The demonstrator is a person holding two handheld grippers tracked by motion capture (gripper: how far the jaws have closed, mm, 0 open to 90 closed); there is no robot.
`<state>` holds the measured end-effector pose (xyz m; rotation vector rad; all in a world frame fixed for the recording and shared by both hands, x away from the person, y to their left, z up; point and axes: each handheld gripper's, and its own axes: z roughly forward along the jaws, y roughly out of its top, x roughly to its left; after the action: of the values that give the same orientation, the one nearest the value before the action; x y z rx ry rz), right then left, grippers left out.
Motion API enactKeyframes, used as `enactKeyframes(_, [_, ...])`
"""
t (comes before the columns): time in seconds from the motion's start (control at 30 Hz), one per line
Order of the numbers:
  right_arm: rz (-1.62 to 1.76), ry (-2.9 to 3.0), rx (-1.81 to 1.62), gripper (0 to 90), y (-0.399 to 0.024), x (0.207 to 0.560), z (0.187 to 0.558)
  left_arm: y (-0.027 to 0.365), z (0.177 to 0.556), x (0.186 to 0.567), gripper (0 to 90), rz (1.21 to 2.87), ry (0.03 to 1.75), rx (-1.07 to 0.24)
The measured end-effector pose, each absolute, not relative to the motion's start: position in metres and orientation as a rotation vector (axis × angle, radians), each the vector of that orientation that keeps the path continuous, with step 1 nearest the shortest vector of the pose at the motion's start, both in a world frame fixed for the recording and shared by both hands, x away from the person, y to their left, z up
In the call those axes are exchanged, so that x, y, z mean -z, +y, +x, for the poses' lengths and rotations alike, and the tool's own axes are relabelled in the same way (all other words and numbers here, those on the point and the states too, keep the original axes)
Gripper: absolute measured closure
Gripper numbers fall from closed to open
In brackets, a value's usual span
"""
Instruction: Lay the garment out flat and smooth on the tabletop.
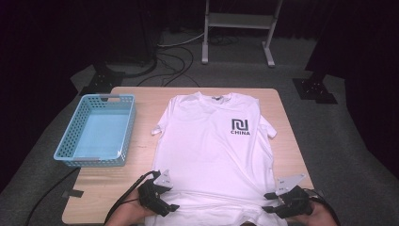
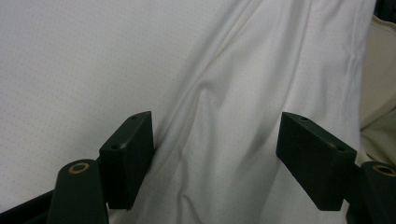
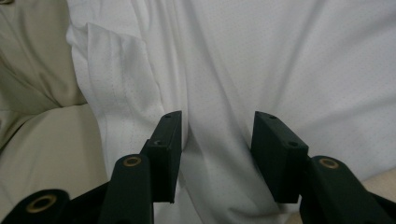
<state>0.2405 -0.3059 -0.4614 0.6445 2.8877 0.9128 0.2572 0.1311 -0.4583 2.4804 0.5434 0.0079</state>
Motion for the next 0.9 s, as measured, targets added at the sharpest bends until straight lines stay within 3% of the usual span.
enactKeyframes(0.17, [0.674, 2.868, -0.939, 43.9, -0.307, 0.456, 0.26, 0.125, 0.277, 0.457, 22.1, 2.471, 0.519, -0.056])
enactKeyframes(0.37, [0.729, 2.764, -0.974, 35.3, -0.308, 0.442, 0.312, 0.114, 0.327, 0.455, 18.7, 2.431, 0.514, -0.143])
enactKeyframes(0.63, [0.864, 2.677, -1.008, 31.4, -0.304, 0.445, 0.388, 0.098, 0.393, 0.456, 18.7, 2.387, 0.554, -0.204])
enactKeyframes(0.9, [0.896, 2.654, -0.956, 27.6, -0.297, 0.454, 0.42, 0.09, 0.425, 0.463, 16.3, 2.4, 0.562, -0.202])
